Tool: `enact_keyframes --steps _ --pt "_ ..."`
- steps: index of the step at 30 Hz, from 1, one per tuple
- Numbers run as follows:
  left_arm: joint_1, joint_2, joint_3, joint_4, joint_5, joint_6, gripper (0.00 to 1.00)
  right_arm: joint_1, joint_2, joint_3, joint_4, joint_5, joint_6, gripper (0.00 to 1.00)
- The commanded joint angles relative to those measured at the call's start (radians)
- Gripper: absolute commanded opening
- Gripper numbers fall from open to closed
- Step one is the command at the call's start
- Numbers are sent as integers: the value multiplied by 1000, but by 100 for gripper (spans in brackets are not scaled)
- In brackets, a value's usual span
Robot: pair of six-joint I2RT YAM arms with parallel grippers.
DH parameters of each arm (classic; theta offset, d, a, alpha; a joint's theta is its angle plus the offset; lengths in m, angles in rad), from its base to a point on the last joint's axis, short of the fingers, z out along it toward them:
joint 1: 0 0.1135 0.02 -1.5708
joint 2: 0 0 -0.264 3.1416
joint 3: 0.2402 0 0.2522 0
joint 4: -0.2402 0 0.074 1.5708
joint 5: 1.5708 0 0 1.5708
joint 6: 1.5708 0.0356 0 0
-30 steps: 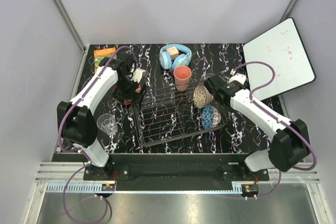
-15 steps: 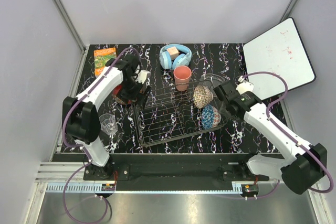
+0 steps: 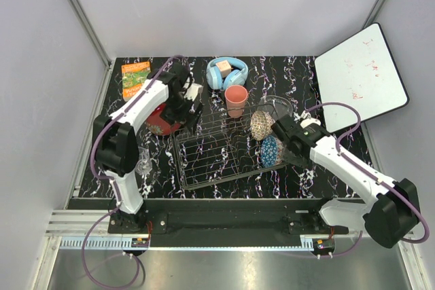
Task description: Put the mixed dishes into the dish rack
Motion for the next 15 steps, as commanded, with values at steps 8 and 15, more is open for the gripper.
enact_keyframes --steps 8,15 --pt "-40 130 191 24 -7 -44 99 313 53 -17 -160 -11 302 48" --pt "-59 165 245 27 -1 -49 99 379 67 -18 -191 -14 379 48"
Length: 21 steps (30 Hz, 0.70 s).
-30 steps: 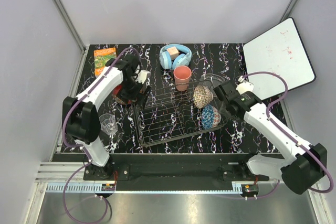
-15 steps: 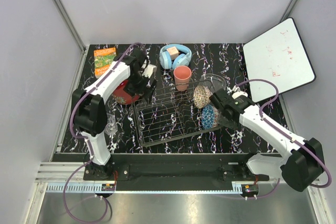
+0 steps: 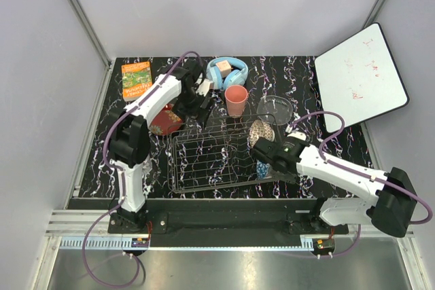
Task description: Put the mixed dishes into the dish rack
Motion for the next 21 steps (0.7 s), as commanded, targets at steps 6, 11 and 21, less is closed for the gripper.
enact_keyframes --steps 6,11,21 --pt "-41 101 243 -2 -7 -18 99 89 9 23 -146 -18 157 52" --pt "-67 184 357 -36 -22 -20 99 123 0 14 -158 -30 203 53" --pt "-84 75 273 -54 -19 -5 99 158 44 190 -250 76 208 62"
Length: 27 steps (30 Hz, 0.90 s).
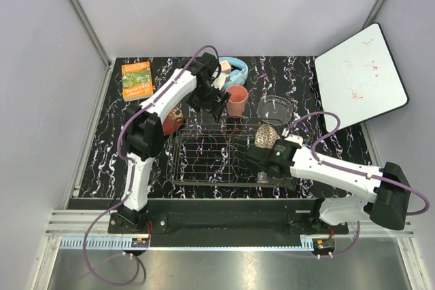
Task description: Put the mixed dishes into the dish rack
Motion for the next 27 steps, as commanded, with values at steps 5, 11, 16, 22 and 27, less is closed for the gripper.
enact_keyframes --steps 5,11,16,22,27 --pt "3 -229 -170 6 -23 20 99 14 3 355 -195 185 -9 65" --pt "8 -275 -97 -38 -81 30 99 -10 44 561 -262 294 -61 70" --pt "20 -293 -81 -83 -87 33 99 -110 23 580 -275 372 -89 71" --pt "93 -367 -155 -83 -46 49 99 -599 -32 416 169 204 -506 73" --pt "190 -464 -216 -84 -27 77 99 -884 60 302 517 -172 -605 73"
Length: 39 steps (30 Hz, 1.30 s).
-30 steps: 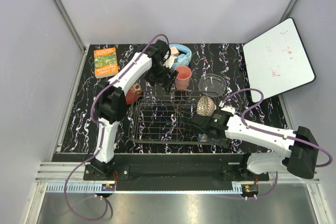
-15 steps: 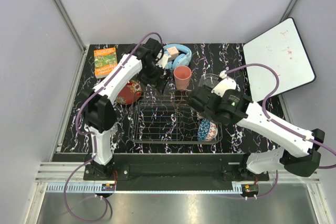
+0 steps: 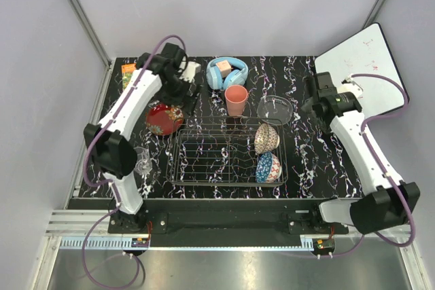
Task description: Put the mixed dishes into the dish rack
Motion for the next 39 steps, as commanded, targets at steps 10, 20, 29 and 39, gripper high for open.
enact_keyframes --steps 10,20,29,39 --pt "219 -230 -212 54 -8 72 99 -156 316 -50 437 -471 -245 72" --pt "378 -258 -275 74 30 74 99 -199 503 -45 519 -513 -225 69" --pt "458 -322 -327 63 70 112 99 -207 590 -42 582 -559 -199 67" --pt "458 -400 -348 78 70 124 99 -211 624 -100 662 -559 -133 60"
